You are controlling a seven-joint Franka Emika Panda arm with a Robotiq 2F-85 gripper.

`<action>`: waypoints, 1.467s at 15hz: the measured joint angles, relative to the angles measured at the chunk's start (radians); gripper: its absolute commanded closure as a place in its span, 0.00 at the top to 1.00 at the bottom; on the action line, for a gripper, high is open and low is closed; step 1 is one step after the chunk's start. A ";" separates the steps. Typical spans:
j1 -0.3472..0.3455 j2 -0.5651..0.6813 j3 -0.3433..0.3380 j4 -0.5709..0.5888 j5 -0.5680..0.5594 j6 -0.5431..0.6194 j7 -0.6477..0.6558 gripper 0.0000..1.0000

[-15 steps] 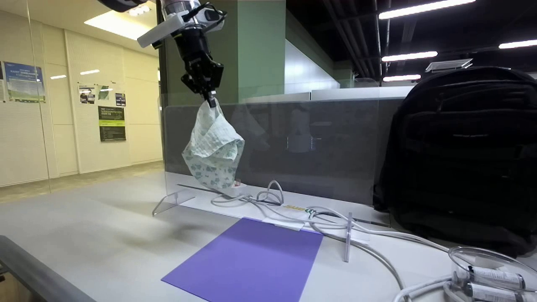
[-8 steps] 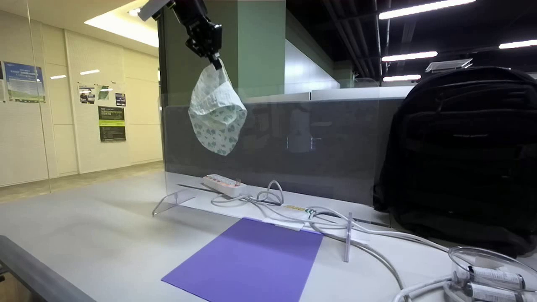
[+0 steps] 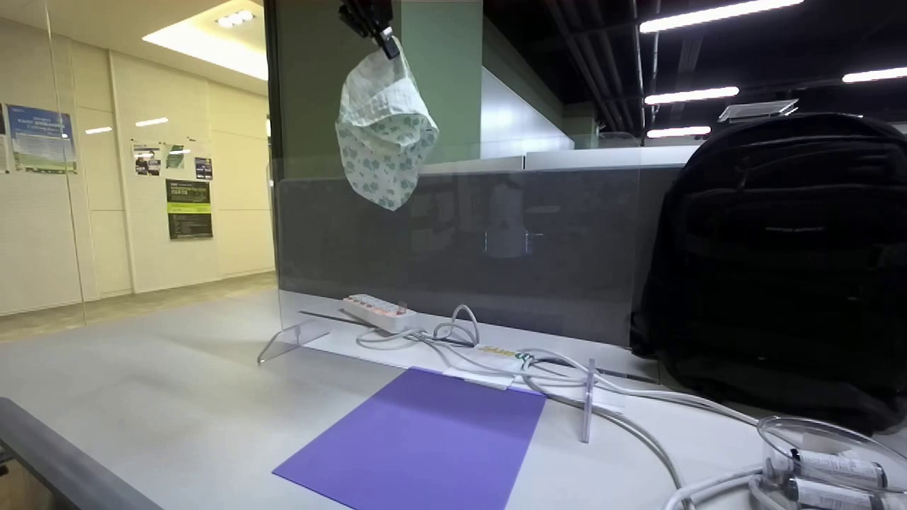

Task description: Hang the cloth on the glass barrier

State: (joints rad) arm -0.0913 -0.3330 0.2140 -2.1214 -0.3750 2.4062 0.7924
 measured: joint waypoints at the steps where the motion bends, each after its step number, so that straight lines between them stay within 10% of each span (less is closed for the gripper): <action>1: -0.017 0.011 -0.001 0.011 0.000 0.000 0.025 0.01; 3: -0.046 0.047 -0.004 0.038 0.000 0.001 0.069 0.01; 4: -0.055 0.071 -0.006 0.054 0.000 0.003 0.088 0.28; 9: 0.003 0.203 -0.046 0.081 0.125 -0.006 -0.052 0.55; 10: 0.029 0.210 -0.051 0.054 0.161 -0.005 -0.104 0.14; 14: 0.105 0.207 -0.053 -0.075 0.207 -0.016 -0.275 0.00; 21: 0.132 0.207 -0.053 -0.135 0.173 -0.072 -0.487 0.00; 22: 0.132 0.207 -0.053 -0.145 0.155 -0.076 -0.498 0.26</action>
State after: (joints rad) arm 0.0409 -0.1255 0.1610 -2.2660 -0.2197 2.3305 0.2948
